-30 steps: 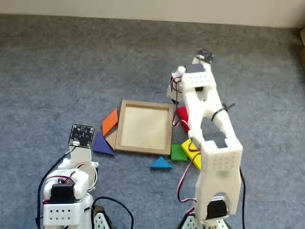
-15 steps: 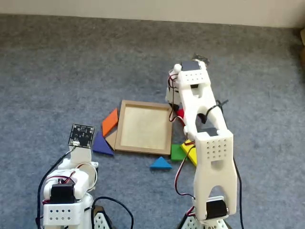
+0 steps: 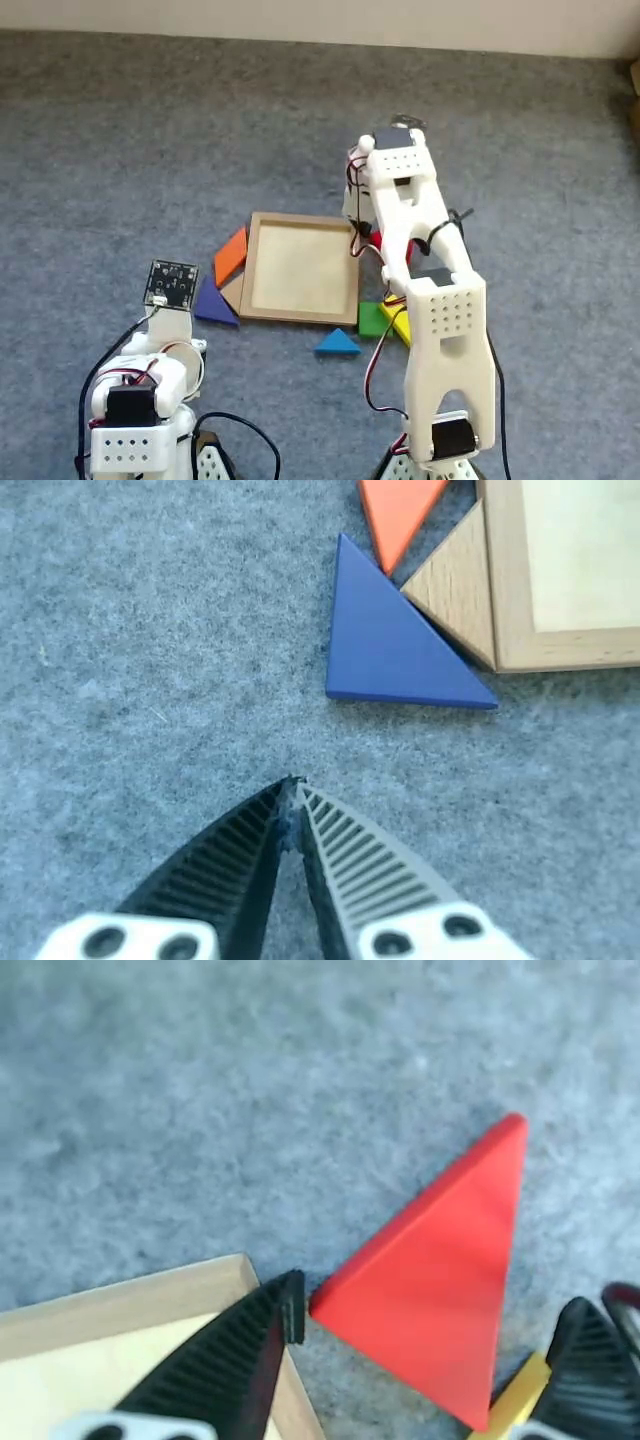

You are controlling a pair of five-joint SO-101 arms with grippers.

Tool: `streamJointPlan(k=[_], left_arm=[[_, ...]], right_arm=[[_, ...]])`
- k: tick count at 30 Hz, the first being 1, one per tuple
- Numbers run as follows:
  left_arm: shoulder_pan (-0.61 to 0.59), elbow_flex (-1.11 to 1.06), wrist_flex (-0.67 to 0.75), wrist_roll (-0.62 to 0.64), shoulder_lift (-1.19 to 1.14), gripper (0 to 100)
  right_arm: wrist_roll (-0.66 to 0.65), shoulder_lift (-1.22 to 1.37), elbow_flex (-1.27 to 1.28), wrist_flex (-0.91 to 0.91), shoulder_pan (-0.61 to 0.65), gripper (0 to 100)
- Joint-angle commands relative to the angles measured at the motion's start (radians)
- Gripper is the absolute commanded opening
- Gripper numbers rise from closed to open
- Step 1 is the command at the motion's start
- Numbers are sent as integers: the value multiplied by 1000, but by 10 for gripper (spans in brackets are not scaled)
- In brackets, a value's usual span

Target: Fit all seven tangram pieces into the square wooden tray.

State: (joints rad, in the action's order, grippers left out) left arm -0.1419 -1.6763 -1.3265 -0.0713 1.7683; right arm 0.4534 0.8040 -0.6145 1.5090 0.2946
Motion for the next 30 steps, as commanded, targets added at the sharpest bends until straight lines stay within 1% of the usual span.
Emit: streamJointPlan(k=[1,3,7,10,19,20,25,27,30], left_arm=[[18,-19,-6,5,51,5],[18,-19,-6,5,51,5],[18,-19,-6,5,51,5],[18,-19,-6,5,51,5],[18,-19,-6,5,51,5],[18,-19,-6,5,51,5],[18,-19,-6,5,51,5],[18,-19,-6,5,51,5],[18,-19,-6,5,51,5]], right_arm=[[-18,-24,-48,12,27,371],[-52,-24,-48,22,27,369],[-110,-24,-48,53,31,320],[-114,-24,-48,47,27,300],[-115,-33,-51,54,15,295],[-115,-33,-56,58,12,284],[-120,-36,-70,81,-12,160],[-152,-35,-77,79,-12,153],[-161,-41,-79,82,-15,150]])
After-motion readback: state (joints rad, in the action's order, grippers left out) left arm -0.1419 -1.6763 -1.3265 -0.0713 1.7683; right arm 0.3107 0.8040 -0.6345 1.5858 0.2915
